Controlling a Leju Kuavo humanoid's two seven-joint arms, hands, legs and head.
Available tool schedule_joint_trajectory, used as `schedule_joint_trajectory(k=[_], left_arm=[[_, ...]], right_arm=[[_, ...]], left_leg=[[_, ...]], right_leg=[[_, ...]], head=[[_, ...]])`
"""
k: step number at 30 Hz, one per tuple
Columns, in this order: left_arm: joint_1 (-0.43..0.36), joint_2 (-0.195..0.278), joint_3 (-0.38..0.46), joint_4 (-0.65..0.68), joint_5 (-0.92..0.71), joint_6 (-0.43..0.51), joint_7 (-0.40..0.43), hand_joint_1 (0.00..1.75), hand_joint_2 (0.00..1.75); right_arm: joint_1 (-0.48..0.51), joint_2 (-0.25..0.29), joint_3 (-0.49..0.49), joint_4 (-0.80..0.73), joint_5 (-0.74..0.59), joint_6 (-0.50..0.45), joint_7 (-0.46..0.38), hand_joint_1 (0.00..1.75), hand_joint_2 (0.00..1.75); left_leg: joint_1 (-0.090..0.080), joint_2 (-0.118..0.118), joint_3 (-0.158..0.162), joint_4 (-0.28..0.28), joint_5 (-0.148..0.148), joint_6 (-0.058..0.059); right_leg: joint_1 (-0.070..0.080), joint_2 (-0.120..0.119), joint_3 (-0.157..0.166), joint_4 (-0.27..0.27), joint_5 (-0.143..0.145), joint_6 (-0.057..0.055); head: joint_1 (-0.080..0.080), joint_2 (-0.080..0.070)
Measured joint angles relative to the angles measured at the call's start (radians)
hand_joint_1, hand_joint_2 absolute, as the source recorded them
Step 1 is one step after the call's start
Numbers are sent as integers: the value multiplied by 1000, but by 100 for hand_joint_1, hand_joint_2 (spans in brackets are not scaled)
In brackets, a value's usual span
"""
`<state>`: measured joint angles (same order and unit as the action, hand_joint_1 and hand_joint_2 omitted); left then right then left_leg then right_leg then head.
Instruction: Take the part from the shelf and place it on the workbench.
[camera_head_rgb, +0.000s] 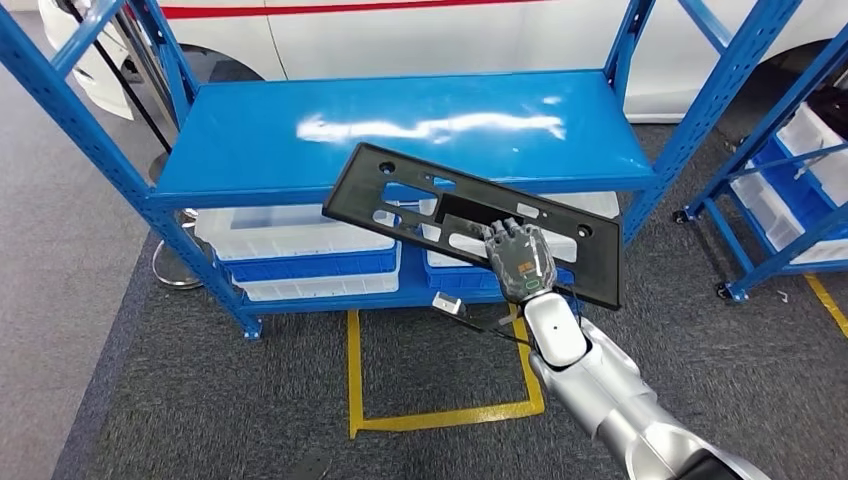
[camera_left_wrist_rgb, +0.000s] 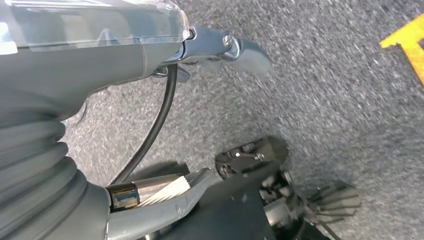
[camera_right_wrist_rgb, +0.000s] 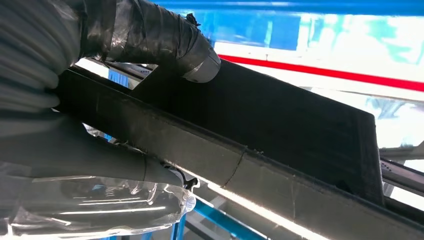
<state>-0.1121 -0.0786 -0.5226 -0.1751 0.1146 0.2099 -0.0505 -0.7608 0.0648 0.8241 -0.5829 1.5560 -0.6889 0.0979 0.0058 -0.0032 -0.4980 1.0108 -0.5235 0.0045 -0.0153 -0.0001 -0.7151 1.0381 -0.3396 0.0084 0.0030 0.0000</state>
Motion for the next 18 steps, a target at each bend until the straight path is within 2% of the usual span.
schedule_joint_trajectory(k=[1,2,3,5,6,7,8,9,10,12,13,15,16,18], left_arm=[[1,0,0,0,-1,-1,0,0,175],[1,0,0,0,-1,-1,1,0,175],[2,0,0,0,-2,-2,1,0,175],[2,0,0,0,-2,-2,1,0,175],[3,0,0,0,-2,-3,1,0,175],[3,0,0,0,-2,-3,1,0,175],[3,0,0,0,-2,-3,1,0,175],[3,0,0,0,-2,-2,1,0,175],[3,0,0,0,-2,-1,2,0,175],[4,-1,0,0,-1,1,3,0,175],[4,-1,0,0,-1,2,4,0,175],[7,-1,1,0,-1,2,6,0,175],[9,-1,1,0,-2,2,8,0,175],[14,-1,1,1,-3,2,12,0,175]], right_arm=[[1,-1,-2,0,0,0,0,173,175],[3,-3,-4,1,0,0,0,173,175],[5,-5,-6,1,0,0,-1,173,175],[7,-7,-8,1,0,0,-1,173,175],[9,-7,-9,1,0,0,-1,173,175],[11,-8,-9,1,0,0,-1,173,175],[13,-8,-10,1,0,0,-1,173,175],[14,-8,-11,1,0,0,-1,173,175],[14,-8,-12,1,0,0,-1,173,175],[14,-7,-18,0,0,0,-1,173,175],[14,-7,-21,-1,0,-1,-2,173,175],[15,-8,-28,-1,3,-1,-3,173,175],[15,-8,-31,-1,4,-1,-3,173,175],[16,-8,-36,-1,5,-1,-5,173,175]], left_leg=[[2,2,-7,-4,12,8],[4,4,-17,-7,26,19],[5,6,-30,-9,40,28],[2,8,-62,-5,63,38],[0,8,-79,-2,74,38],[-1,9,-97,2,84,38],[-2,9,-114,7,93,37],[-3,9,-130,12,102,35],[-4,9,-143,16,109,33],[-6,9,-160,20,125,24],[-6,9,-165,18,135,18],[-5,8,-171,7,154,6],[-4,7,-175,6,150,1],[-4,4,-188,24,115,-8]], right_leg=[[0,1,-5,3,-10,5],[0,1,-13,23,-41,10],[-1,1,-25,62,-90,14],[-1,1,-52,189,-191,21],[-1,1,-58,248,-211,23],[-1,1,-54,286,-208,24],[-1,1,-34,290,-186,23],[0,1,2,260,-159,20],[1,1,52,201,-146,15],[7,2,149,60,-163,3],[11,3,174,15,-175,-3],[13,2,178,-15,-166,-13],[10,1,172,-22,-154,-20],[3,-3,163,-35,-136,-33]], head=[[0,0],[2,0],[3,0],[5,0],[5,0],[5,0],[5,0],[5,0],[5,0],[4,0],[4,0],[4,0],[4,0],[3,0]])
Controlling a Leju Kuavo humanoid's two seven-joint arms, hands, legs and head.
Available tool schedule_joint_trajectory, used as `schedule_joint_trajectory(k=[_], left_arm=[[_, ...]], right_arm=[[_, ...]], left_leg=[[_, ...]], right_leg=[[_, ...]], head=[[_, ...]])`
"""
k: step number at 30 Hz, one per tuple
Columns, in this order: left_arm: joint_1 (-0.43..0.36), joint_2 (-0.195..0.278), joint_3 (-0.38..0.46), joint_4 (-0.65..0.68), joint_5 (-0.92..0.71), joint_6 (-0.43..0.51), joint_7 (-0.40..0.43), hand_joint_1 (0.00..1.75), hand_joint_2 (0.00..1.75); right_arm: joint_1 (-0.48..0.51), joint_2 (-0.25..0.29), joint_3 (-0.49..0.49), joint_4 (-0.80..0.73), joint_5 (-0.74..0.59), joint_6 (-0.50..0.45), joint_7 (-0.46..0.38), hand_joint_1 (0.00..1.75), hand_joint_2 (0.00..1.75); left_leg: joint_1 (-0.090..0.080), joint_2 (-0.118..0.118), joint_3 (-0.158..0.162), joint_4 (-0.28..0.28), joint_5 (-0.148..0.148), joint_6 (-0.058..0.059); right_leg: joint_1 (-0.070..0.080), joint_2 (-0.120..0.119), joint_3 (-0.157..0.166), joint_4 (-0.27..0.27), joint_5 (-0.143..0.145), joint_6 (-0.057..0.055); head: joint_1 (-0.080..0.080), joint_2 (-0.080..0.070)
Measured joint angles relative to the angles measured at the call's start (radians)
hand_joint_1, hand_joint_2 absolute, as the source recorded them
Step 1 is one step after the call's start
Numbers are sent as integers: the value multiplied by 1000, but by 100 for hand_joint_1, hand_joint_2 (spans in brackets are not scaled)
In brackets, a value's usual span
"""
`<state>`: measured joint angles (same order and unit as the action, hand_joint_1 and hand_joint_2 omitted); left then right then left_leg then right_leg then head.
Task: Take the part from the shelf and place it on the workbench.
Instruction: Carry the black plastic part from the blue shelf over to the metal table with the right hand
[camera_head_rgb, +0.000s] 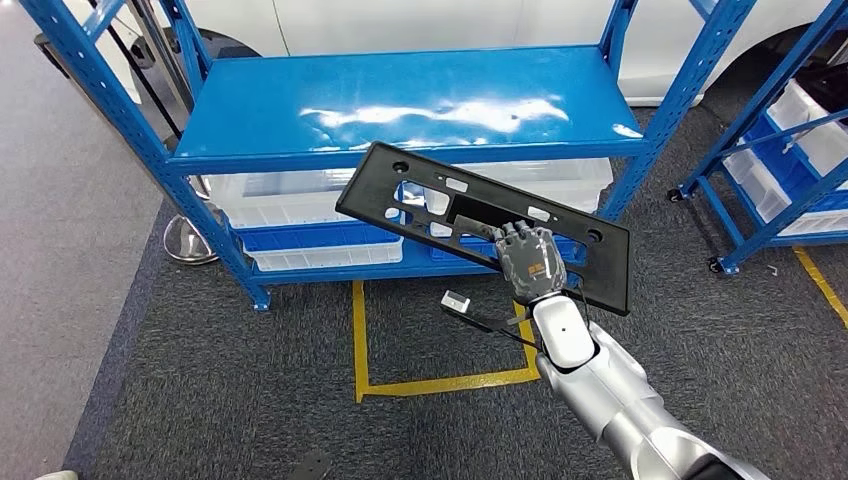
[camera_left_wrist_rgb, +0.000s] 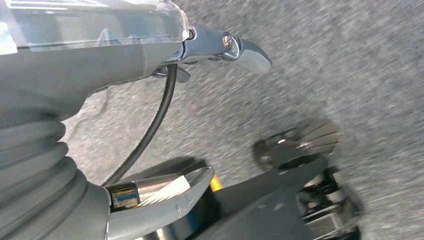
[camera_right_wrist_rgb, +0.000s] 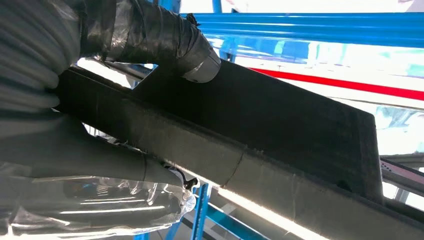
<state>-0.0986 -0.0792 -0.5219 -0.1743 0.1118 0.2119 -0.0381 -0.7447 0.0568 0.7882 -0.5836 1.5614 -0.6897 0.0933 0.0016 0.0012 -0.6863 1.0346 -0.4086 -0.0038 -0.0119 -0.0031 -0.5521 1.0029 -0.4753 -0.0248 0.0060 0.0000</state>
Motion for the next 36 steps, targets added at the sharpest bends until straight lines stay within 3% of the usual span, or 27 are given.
schedule_joint_trajectory(k=[2,5,8,9,12,14,16,18,19,20,21,22,23,24,26,27,29,30,31,34,35,36], left_arm=[[1,0,0,0,0,0,2,0,175],[2,0,0,0,0,0,2,0,175],[2,5,0,0,1,1,5,0,175],[-1,9,1,0,2,1,6,0,175],[-13,18,5,0,3,-1,7,0,175],[-13,19,6,0,3,-1,7,0,175],[-15,20,6,0,2,0,8,0,175],[-18,19,6,0,1,0,8,0,175],[-18,18,7,0,1,0,11,0,175],[-18,17,7,0,3,0,14,0,175],[-17,16,8,0,4,-1,17,0,175],[-15,15,9,0,7,0,20,0,175],[-13,14,9,0,9,1,22,0,175],[-11,13,10,0,10,1,24,0,175],[-6,12,10,0,6,4,29,0,175],[-5,11,10,0,4,6,31,0,175],[-4,12,10,0,1,15,31,0,175],[-4,13,11,0,1,19,30,0,175],[-5,14,11,0,1,22,28,0,175],[-15,15,12,0,0,23,24,0,175],[-20,16,12,0,0,23,23,0,175],[-24,16,12,0,0,23,21,0,175]], right_arm=[[0,0,-2,0,0,0,0,173,175],[0,0,-2,0,0,0,0,173,175],[7,0,-8,0,1,0,1,173,175],[14,-1,-13,0,2,0,5,173,175],[32,-4,-22,0,3,0,15,173,175],[36,-6,-23,0,3,0,15,173,175],[38,-10,-25,0,3,0,16,173,175],[40,-17,-29,0,3,0,20,173,175],[43,-21,-31,-2,3,0,24,173,175],[49,-25,-34,-5,3,0,27,173,175],[57,-29,-37,-9,3,0,29,173,175],[65,-34,-39,-16,3,0,31,173,175],[74,-38,-41,-23,3,0,34,173,175],[81,-42,-43,-31,3,0,38,173,175],[90,-49,-51,-45,2,-1,45,173,175],[93,-51,-55,-49,1,-1,45,173,175],[97,-54,-64,-52,-2,-1,34,173,175],[98,-54,-68,-52,-2,-1,26,173,175],[99,-54,-71,-52,-3,-1,20,173,175],[99,-54,-79,-52,-2,-1,12,173,175],[99,-53,-81,-52,-1,-1,12,173,175],[99,-53,-82,-52,-1,-1,11,173,175]], left_leg=[[1,0,-6,18,-28,-2],[1,0,-8,22,-33,-3],[7,0,-42,197,-130,-14],[9,-1,0,189,-143,-17],[5,-6,155,-15,-93,-8],[5,-4,148,-26,-77,4],[9,1,134,-34,-56,22],[9,5,111,-31,-39,35],[8,5,98,-27,-32,38],[8,5,84,-22,-25,37],[8,5,70,-15,-19,36],[8,5,58,-9,-14,35],[8,5,46,-2,-10,33],[7,4,35,5,-5,29],[5,5,22,10,8,18],[5,5,18,6,18,11],[6,5,12,-3,34,0],[7,4,4,1,21,-5],[7,2,-6,24,-12,-10],[10,1,-42,191,-161,-18],[10,2,-45,247,-179,-20],[10,2,-36,282,-173,-21]], right_leg=[[0,-1,-6,-1,6,-5],[0,-1,-7,-1,7,-6],[0,-3,-40,8,28,-8],[-1,-4,-67,20,41,-3],[-4,-6,-122,44,77,22],[-4,-5,-127,39,86,34],[-4,-2,-144,79,33,42],[-6,-1,-174,195,-65,46],[-6,0,-187,260,-98,48],[-7,0,-189,305,-108,49],[-8,0,-177,320,-96,50],[-9,0,-149,302,-70,50],[-10,0,-107,253,-44,49],[-9,1,-60,187,-35,45],[-4,3,4,76,-47,37],[0,4,14,50,-55,33],[-1,2,5,36,-38,23],[-3,0,-3,31,-25,15],[-6,-2,-14,26,-12,6],[-6,-7,-58,27,25,-7],[-5,-8,-73,30,36,-8],[-4,-10,-90,33,47,-8]], head=[[-1,0],[-1,0],[-1,0],[-2,0],[-1,0],[-1,0],[0,0],[1,0],[1,0],[1,0],[1,0],[1,0],[1,0],[1,0],[0,0],[0,0],[0,0],[-1,0],[-1,0],[-3,0],[-3,0],[-3,0]])
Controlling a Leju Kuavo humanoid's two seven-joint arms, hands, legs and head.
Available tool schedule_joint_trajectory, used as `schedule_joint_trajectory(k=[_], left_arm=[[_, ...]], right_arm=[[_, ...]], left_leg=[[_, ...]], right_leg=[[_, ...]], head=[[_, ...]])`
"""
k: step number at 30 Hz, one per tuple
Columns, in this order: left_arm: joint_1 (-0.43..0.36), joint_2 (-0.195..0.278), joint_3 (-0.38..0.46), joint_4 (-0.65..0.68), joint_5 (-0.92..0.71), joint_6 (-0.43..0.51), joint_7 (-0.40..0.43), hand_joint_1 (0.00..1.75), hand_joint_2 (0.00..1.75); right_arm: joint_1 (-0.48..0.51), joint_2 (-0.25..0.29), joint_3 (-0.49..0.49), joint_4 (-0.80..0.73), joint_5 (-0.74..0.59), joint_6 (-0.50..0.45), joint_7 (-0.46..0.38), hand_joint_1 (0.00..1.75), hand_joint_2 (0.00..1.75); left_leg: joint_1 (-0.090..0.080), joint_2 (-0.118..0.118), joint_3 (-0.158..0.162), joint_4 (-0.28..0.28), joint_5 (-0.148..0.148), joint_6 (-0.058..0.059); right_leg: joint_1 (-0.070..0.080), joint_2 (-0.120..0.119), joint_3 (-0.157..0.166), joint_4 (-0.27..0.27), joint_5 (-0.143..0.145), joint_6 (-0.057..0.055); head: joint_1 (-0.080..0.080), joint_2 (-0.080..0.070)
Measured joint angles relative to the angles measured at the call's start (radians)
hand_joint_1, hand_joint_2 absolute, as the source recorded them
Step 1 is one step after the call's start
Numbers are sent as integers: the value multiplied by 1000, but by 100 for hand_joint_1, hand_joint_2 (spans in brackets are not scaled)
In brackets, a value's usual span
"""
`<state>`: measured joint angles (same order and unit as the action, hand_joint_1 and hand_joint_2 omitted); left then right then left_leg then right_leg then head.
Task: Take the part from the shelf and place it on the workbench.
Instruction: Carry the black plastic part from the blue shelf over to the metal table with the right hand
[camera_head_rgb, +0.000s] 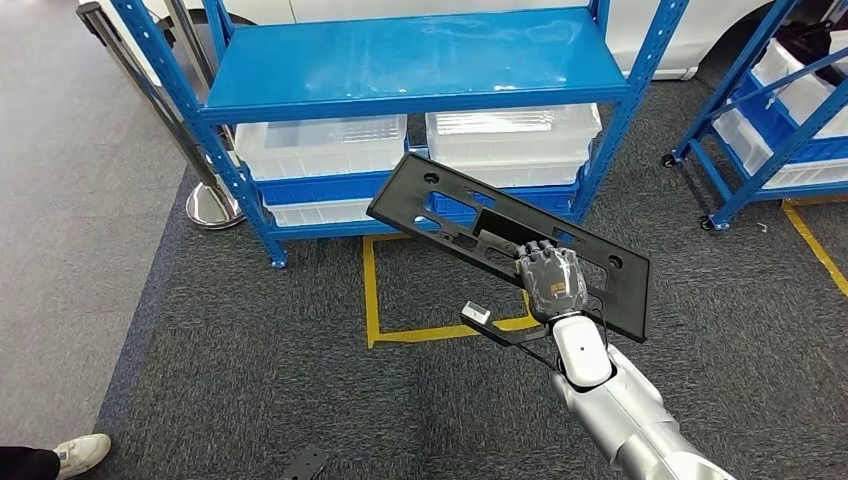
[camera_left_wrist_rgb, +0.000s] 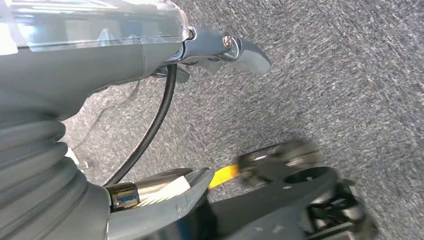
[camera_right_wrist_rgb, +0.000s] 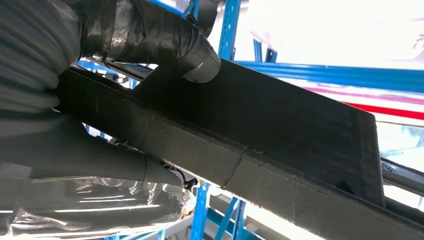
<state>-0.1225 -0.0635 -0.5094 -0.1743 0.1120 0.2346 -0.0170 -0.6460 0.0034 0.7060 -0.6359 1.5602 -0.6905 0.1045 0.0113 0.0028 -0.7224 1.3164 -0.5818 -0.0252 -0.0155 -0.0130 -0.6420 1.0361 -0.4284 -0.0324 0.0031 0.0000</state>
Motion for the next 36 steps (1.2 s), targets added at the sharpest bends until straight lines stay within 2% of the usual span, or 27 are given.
schedule_joint_trajectory(k=[1,2,3,4,5,6,7,9,10,11,13,14,15,16,17,19,20,21,23,25,27,29,30,31,33,35,36], left_arm=[[-3,0,1,0,0,0,-3,0,175],[-5,0,2,0,0,-2,-6,0,175],[-8,0,2,0,-1,-3,-9,0,175],[-11,1,3,0,-4,-4,-10,0,175],[-13,1,4,0,-7,-5,-9,0,175],[-15,1,4,0,-10,-5,-6,0,175],[-16,1,4,0,-13,-5,-4,0,175],[-17,1,4,0,-17,-6,-2,0,175],[-17,1,4,0,-18,-6,-2,0,175],[-16,0,4,0,-18,-5,-1,0,175],[-14,0,4,0,-20,-3,1,0,175],[-11,0,4,0,-22,-2,3,0,175],[-8,0,4,0,-23,0,6,0,175],[-5,0,4,0,-25,2,8,0,175],[-2,0,4,0,-25,4,9,0,175],[0,0,4,0,-26,9,10,0,175],[1,0,4,0,-27,11,10,0,175],[1,0,4,0,-27,12,10,0,175],[1,0,4,0,-27,12,10,0,175],[-1,0,4,0,-26,13,10,0,175],[-3,0,4,0,-25,13,9,0,175],[-4,-1,4,0,-23,13,8,0,175],[-4,-2,4,0,-22,13,7,0,175],[-4,-4,4,0,-20,13,7,0,175],[-5,-5,6,0,-19,14,6,0,175],[-6,-6,7,0,-18,16,5,0,175],[-5,-6,8,0,-18,17,4,0,175]], right_arm=[[0,0,-2,0,0,0,-1,173,175],[0,0,-4,0,0,0,-3,173,175],[0,0,-6,0,0,0,-4,173,175],[0,0,-9,-1,-1,0,-6,173,175],[0,1,-11,-1,-2,0,-7,173,175],[-1,1,-12,-2,-2,0,-8,173,175],[-1,1,-13,-2,-2,0,-10,173,175],[-1,1,-14,-3,-2,0,-12,173,175],[-1,1,-15,-3,-2,0,-13,173,175],[-1,0,-16,-3,-1,0,-13,173,175],[0,-2,-17,-2,1,0,-8,173,175],[2,-3,-17,-1,2,0,-5,173,175],[3,-4,-17,0,2,0,-3,173,175],[4,-4,-17,0,2,0,-3,173,175],[3,-4,-17,0,2,0,-3,173,175],[0,-5,-19,0,2,0,-5,173,175],[-3,-6,-20,0,1,0,-6,173,175],[-5,-6,-21,1,1,0,-8,173,175],[-9,-7,-23,3,1,0,-11,173,175],[-16,-8,-23,5,2,0,-7,173,175],[-30,-8,-21,9,3,0,0,173,175],[-47,-8,-14,17,4,0,4,173,175],[-55,-8,-9,23,4,0,4,173,175],[-62,-8,-4,29,4,0,4,173,175],[-78,-8,5,39,4,0,2,173,175],[-93,-8,11,47,5,0,0,173,175],[-99,-7,14,50,5,0,0,173,175]], left_leg=[[0,0,25,1,27,1],[0,0,65,-33,59,3],[0,0,118,-94,74,7],[-3,-1,178,-176,68,12],[-5,-1,222,-243,53,17],[-8,-2,250,-292,36,21],[-11,-2,261,-318,31,25],[-6,-1,251,-330,53,39],[-4,1,243,-334,67,48],[-1,3,233,-337,81,55],[-2,6,206,-333,101,62],[-3,6,192,-329,109,62],[-3,6,179,-325,115,61],[-3,6,167,-319,120,59],[-3,5,156,-313,124,57],[-5,6,140,-298,128,52],[-7,7,133,-293,130,48],[-9,9,129,-289,132,44],[-10,13,123,-288,138,32],[-8,13,113,-271,120,20],[-6,8,77,-184,57,11],[-5,6,28,-54,-7,6],[-4,6,17,-18,-17,6],[-4,5,23,-16,-9,7],[-4,-10,87,-120,47,14],[-1,-63,152,-239,83,25],[-1,-85,166,-269,87,28]], right_leg=[[0,-1,-17,4,10,1],[1,-1,-33,9,20,3],[1,-1,-47,13,29,5],[2,0,-58,17,37,9],[3,0,-63,17,46,14],[2,0,-66,14,56,20],[2,0,-66,10,68,26],[2,2,-72,3,77,38],[2,5,-83,21,58,43],[2,7,-99,60,23,47],[1,9,-139,189,-67,52],[0,9,-150,245,-96,54],[0,9,-146,274,-109,55],[0,9,-120,261,-105,55],[-1,9,-76,212,-88,53],[2,7,17,76,-63,45],[4,7,43,32,-58,40],[7,8,52,12,-58,35],[8,15,47,9,-51,24],[4,22,43,3,-39,10],[2,29,35,-1,-27,-1],[3,40,23,1,-19,-4],[4,48,17,3,-15,-3],[4,57,11,6,-11,-2],[4,77,1,13,-6,3],[3,97,-10,19,1,12],[0,105,-16,20,5,18]], head=[[0,0],[0,0],[0,0],[0,0],[0,0],[0,0],[0,0],[-1,0],[-1,0],[1,0],[2,0],[2,0],[2,0],[2,0],[2,0],[2,0],[2,0],[2,0],[1,0],[1,0],[1,0],[0,0],[0,0],[0,0],[0,0],[1,0],[1,0]])
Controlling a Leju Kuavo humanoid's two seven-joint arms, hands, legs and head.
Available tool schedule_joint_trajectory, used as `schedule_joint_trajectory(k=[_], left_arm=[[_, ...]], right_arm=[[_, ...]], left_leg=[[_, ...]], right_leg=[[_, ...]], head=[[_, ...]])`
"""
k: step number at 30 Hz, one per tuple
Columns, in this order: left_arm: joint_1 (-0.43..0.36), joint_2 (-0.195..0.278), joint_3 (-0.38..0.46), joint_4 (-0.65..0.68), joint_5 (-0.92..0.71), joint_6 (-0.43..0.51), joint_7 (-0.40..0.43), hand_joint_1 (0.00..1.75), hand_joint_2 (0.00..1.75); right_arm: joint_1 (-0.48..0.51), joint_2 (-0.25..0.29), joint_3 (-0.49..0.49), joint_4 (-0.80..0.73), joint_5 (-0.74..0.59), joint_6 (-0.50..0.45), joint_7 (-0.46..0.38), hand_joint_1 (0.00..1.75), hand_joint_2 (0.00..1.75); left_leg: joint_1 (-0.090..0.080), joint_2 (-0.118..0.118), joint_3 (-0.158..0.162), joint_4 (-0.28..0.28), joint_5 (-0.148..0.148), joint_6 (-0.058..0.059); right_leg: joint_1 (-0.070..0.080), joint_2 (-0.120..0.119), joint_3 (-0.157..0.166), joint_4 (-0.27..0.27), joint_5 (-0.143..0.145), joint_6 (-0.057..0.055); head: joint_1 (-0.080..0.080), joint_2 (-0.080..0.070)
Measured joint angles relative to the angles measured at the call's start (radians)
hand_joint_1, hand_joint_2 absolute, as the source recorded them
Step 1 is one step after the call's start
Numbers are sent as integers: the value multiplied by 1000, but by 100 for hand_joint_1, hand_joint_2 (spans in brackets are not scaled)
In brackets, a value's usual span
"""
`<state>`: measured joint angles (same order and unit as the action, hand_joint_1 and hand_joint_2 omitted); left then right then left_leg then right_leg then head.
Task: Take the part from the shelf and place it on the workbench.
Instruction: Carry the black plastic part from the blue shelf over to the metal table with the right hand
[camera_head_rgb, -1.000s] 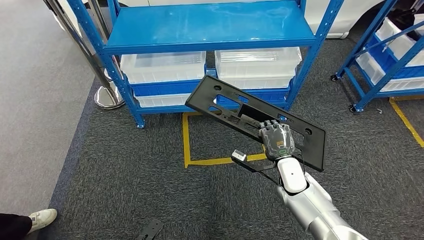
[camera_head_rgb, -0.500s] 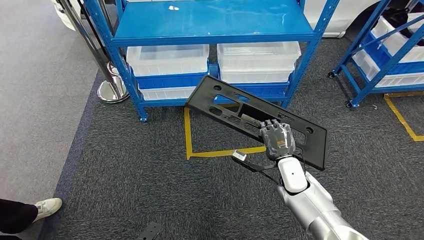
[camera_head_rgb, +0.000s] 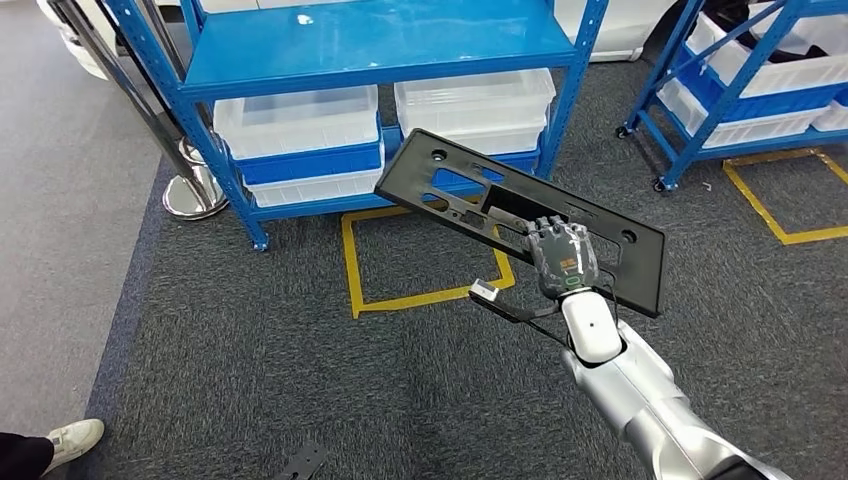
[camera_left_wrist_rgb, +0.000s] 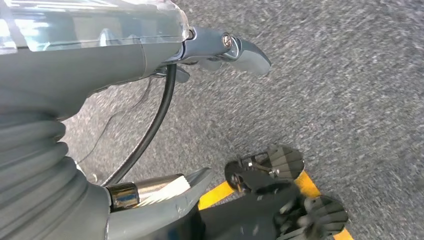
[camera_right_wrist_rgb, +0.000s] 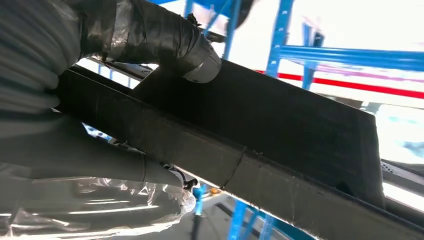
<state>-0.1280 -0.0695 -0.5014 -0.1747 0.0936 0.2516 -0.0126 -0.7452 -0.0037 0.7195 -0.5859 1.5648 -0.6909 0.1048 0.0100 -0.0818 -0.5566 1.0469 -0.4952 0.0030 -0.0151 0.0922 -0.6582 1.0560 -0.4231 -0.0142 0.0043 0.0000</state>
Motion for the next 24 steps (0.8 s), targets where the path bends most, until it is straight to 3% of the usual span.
schedule_joint_trajectory(k=[1,3,5,7,9,10,11,12,14,16,18,19,21,23,24], left_arm=[[1,0,1,0,0,1,0,0,175],[4,-2,2,0,0,3,0,0,175],[4,-6,3,0,0,7,-1,0,175],[5,-9,4,0,0,14,-2,0,175],[10,-11,5,0,0,17,-2,0,175],[12,-11,5,0,0,18,-2,0,175],[13,-12,5,0,0,19,-2,0,175],[13,-13,5,0,0,20,-2,0,175],[12,-15,6,0,-1,21,-2,0,175],[13,-16,6,0,-1,25,-3,0,175],[12,-17,6,0,-3,31,-4,0,175],[12,-18,6,0,-3,34,-4,0,175],[12,-20,6,0,-6,39,-5,0,175],[16,-21,6,0,-8,43,-4,0,175],[18,-21,6,0,-9,44,-4,0,175]], right_arm=[[-4,1,1,3,0,0,0,173,175],[-6,1,3,8,-1,0,0,173,175],[-9,-3,7,14,-2,0,0,173,175],[-15,-4,9,19,-4,0,1,173,175],[-16,-5,12,23,-4,0,2,173,175],[-16,-5,13,26,-4,0,2,173,175],[-16,-6,14,28,-4,0,2,173,175],[-17,-7,15,30,-4,0,2,173,175],[-21,-7,15,31,-4,0,3,173,175],[-24,-9,15,32,-4,-1,6,173,175],[-24,-14,15,36,-4,-1,11,173,175],[-23,-18,15,37,-4,-1,14,173,175],[-23,-23,14,40,-4,-1,20,173,175],[-24,-25,14,43,-4,0,25,173,175],[-23,-25,13,45,-5,0,26,173,175]], left_leg=[[-1,-10,3,-10,-2,2],[-1,12,5,-21,9,9],[4,41,6,-37,24,23],[5,71,1,-43,32,32],[4,103,-6,-40,33,34],[3,118,-9,-37,33,33],[3,132,-11,-34,32,32],[3,144,-12,-31,31,30],[0,168,-13,-25,26,22],[-6,188,-14,-22,24,13],[-8,207,-12,-24,25,3],[-7,207,-12,-23,21,-3],[-2,163,-29,21,-16,-10],[2,106,-81,145,-86,-14],[2,95,-110,210,-112,-15]], right_leg=[[-3,10,-6,-1,6,8],[-7,24,-12,-6,16,23],[-2,-11,-29,19,-6,31],[0,-66,-75,123,-71,37],[-5,-83,-118,238,-119,45],[-7,-87,-119,254,-120,48],[-8,-92,-98,228,-101,49],[-9,-104,-59,167,-73,49],[-1,-146,15,36,-36,41],[9,-163,35,-12,-31,29],[12,-140,28,-13,-25,18],[10,-131,28,-16,-21,13],[3,-111,27,-25,-12,-2],[2,-87,23,-27,-6,-11],[4,-74,20,-26,-4,-12]], head=[[0,0],[0,0],[3,0],[7,0],[8,0],[8,0],[8,0],[8,0],[8,0],[7,0],[7,0],[7,0],[7,0],[6,0],[6,0]])
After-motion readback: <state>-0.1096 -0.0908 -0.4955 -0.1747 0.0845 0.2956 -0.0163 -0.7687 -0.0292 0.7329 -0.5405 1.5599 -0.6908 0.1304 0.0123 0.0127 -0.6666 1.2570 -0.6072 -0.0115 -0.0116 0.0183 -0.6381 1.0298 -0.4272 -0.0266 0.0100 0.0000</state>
